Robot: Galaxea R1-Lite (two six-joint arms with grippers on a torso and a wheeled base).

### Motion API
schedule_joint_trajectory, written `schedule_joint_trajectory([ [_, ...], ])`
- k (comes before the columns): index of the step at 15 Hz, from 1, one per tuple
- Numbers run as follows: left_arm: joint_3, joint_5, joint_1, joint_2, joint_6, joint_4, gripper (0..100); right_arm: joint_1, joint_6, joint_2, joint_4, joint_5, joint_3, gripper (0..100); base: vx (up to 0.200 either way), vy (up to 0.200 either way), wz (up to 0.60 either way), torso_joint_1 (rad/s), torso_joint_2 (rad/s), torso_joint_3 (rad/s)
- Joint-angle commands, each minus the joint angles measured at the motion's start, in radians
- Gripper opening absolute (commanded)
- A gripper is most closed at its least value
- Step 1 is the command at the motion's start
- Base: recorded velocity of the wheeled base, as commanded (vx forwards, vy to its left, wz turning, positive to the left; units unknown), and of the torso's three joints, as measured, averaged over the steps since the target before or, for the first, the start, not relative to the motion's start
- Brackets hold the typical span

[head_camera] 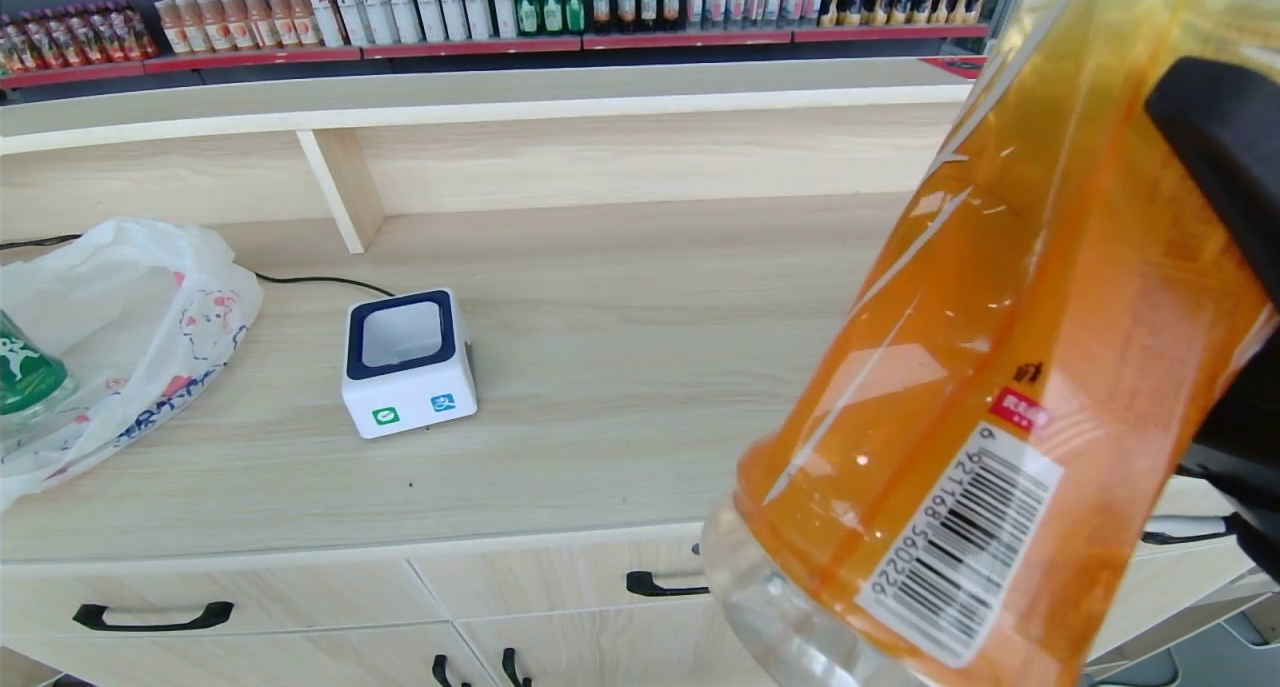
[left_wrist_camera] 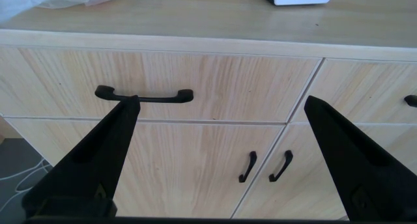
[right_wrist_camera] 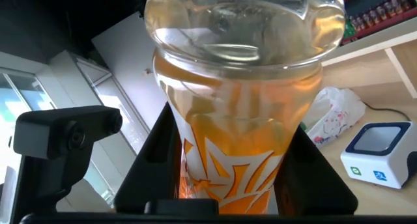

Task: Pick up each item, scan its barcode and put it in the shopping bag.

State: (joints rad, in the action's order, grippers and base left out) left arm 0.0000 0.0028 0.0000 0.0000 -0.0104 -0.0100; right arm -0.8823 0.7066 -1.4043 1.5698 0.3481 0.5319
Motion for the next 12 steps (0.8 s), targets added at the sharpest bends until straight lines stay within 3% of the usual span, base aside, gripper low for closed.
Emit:
schedule_joint_trajectory([
  [1,0.000,0.000,0.000,0.002,0.000,0.001,100,-0.001,0.024,-0.004,0.001,0.000,0.010,0,0.000,0.000,0.00,0.000,0.00,0.000],
  [12,0.000,0.000,0.000,0.000,0.000,-0.001,100,-0.001,0.083,-0.004,0.001,0.028,0.016,0,0.000,0.000,0.00,0.000,0.00,0.000],
])
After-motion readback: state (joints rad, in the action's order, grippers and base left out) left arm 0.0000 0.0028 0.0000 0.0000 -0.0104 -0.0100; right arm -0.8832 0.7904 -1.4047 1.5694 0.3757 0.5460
